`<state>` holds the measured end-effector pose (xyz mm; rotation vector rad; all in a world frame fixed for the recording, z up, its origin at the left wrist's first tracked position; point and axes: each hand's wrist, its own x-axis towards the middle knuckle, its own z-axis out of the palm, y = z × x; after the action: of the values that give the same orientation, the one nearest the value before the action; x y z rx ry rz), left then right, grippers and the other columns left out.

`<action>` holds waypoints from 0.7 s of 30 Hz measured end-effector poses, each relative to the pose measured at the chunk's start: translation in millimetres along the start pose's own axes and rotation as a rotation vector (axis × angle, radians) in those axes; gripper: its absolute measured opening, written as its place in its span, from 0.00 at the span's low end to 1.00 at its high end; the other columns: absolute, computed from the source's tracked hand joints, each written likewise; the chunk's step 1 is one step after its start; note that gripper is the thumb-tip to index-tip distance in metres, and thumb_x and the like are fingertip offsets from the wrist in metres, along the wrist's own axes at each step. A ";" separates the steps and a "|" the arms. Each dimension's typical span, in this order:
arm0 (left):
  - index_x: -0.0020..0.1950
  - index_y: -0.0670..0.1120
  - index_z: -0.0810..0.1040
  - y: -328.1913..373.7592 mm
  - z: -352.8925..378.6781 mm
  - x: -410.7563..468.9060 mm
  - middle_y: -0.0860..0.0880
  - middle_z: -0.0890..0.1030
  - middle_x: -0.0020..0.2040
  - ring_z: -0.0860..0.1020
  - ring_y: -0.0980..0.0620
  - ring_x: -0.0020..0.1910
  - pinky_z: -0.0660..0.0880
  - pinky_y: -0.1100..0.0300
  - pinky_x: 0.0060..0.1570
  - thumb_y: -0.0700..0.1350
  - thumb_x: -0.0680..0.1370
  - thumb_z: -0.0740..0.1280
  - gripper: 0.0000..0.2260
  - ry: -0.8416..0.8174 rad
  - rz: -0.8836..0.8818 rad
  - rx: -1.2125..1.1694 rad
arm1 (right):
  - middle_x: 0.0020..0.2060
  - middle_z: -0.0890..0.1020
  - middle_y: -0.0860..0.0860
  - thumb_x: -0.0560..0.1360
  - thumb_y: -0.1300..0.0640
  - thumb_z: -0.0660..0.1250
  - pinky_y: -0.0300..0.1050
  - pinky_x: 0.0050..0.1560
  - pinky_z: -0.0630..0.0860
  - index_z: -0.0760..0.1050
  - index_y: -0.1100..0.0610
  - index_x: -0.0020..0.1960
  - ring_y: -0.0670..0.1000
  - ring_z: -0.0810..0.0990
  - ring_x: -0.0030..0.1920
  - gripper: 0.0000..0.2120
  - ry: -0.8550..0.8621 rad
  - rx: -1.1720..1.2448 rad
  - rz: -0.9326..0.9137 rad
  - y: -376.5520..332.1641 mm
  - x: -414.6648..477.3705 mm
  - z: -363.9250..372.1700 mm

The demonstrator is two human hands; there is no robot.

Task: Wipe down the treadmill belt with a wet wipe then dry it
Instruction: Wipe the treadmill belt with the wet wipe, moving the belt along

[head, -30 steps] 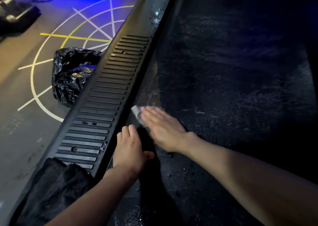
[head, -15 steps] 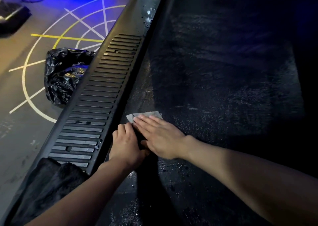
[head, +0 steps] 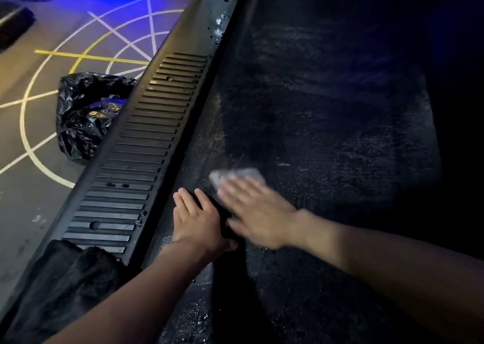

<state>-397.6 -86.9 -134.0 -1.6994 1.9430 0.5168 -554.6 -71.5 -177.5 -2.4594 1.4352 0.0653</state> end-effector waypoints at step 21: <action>0.76 0.46 0.28 24.7 -1.7 -1.9 0.30 0.31 0.74 0.32 0.33 0.74 0.43 0.40 0.75 0.63 0.65 0.76 0.63 -0.038 0.109 0.057 | 0.80 0.37 0.53 0.84 0.41 0.41 0.51 0.78 0.34 0.37 0.55 0.81 0.50 0.32 0.78 0.32 -0.008 -0.004 0.243 44.8 -33.4 -16.8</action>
<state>-422.0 -82.7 -132.6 -1.5445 2.0122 0.5243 -611.6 -68.5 -165.5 -2.2718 1.7247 0.1289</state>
